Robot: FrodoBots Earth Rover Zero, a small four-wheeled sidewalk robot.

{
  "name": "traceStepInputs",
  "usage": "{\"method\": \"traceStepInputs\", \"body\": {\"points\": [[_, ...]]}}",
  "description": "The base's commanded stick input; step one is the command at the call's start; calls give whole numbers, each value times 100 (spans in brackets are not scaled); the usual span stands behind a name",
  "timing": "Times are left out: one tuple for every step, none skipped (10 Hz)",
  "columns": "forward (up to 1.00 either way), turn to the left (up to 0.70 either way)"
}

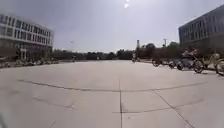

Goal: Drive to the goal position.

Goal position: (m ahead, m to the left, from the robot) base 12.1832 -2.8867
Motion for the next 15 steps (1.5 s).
{"method": "traceStepInputs", "body": {"points": [[100,0],[100,0],[100,0],[100,0],[100,0],[100,0],[100,0],[100,0],[100,0],[100,0],[100,0],[100,0],[100,0],[100,0],[100,-17]]}}
